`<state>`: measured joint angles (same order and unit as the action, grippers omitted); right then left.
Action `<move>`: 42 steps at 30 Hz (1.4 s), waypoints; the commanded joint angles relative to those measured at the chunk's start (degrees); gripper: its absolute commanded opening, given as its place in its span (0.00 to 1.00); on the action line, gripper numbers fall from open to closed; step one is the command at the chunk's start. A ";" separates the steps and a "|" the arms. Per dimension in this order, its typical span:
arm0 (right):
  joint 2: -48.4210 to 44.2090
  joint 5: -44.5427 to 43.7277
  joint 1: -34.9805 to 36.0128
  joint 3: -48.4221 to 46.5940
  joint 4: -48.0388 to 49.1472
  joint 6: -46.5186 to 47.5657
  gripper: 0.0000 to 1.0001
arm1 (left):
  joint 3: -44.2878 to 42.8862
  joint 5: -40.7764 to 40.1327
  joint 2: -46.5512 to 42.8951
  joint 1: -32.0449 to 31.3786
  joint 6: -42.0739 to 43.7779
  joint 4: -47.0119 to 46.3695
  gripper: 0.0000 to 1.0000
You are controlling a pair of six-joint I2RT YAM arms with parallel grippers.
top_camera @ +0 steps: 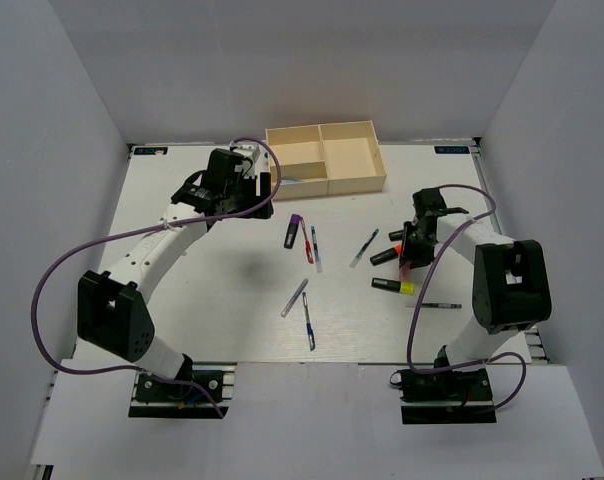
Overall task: Sort the stationery into containers
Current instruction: Pick up the stationery from the center of the board, then place the stationery in the storage box.
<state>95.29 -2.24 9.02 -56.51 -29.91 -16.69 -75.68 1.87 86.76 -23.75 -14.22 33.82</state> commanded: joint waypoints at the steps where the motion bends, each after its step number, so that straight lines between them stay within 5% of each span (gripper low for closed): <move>1: -2.82 -1.27 -1.10 -0.97 -0.67 -0.45 0.33 | 0.27 -0.73 -3.00 -0.07 0.33 -0.87 0.83; 8: -4.05 -1.89 -3.56 -1.06 -1.64 2.18 0.15 | 0.36 -0.46 -3.44 -0.07 0.77 -1.13 0.83; 15: -7.57 -4.70 -4.71 -2.90 -1.56 9.29 0.09 | -1.22 6.29 -2.83 -0.07 7.26 1.06 0.85; 24: -7.93 3.97 -3.75 -20.37 6.61 20.46 0.00 | -3.77 12.02 -2.13 0.46 8.60 0.37 0.90; 33: 15.95 13.22 2.93 -58.95 6.35 19.06 0.00 | -3.25 11.66 -1.07 5.19 3.24 -4.38 0.94; 42: 24.24 15.16 14.27 -61.27 24.19 24.84 0.00 | 1.14 16.67 -1.86 12.31 -4.06 -11.85 0.95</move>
<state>118.63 10.94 20.60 -116.71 -14.37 4.29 -76.34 15.51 86.89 -12.71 -15.20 25.76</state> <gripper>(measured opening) 0.349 0.953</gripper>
